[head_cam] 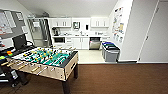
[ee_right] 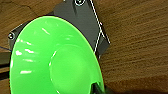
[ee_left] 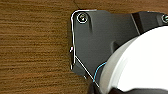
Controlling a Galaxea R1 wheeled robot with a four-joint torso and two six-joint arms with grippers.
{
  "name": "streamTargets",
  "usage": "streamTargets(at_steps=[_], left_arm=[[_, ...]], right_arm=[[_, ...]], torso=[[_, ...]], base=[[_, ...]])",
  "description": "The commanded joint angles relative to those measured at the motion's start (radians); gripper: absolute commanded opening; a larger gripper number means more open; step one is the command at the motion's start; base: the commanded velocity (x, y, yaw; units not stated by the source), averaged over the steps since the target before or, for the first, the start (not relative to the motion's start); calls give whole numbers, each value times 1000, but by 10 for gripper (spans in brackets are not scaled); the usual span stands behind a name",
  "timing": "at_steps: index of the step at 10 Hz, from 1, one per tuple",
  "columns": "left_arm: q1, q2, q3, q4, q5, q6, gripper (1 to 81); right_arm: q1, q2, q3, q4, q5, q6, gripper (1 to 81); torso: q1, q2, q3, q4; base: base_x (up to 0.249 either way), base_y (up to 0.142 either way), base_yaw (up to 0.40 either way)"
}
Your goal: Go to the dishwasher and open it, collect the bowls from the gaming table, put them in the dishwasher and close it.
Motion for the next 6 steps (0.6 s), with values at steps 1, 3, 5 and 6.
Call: streamTargets(at_steps=[1, 3, 5, 6], left_arm=[[-34, -29, -3, 16, 44, 7, 10], [-34, -30, -3, 16, 44, 7, 10], [-34, -25, -3, 16, 44, 7, 10], [-34, -18, -3, 18, 44, 7, 10]], right_arm=[[35, -27, -1, -4, -61, -2, 10], [39, -26, -1, -4, -63, -2, 10], [41, -26, -1, -5, -64, -2, 10], [41, -24, -1, -7, -64, -2, 10]], torso=[[0, 0, 0, 0], [0, 0, 0, 0], [0, 0, 0, 0], [0, 0, 0, 0]], base=[[193, -81, 0], [193, -81, 0], [194, -81, 0], [193, -81, 0]])
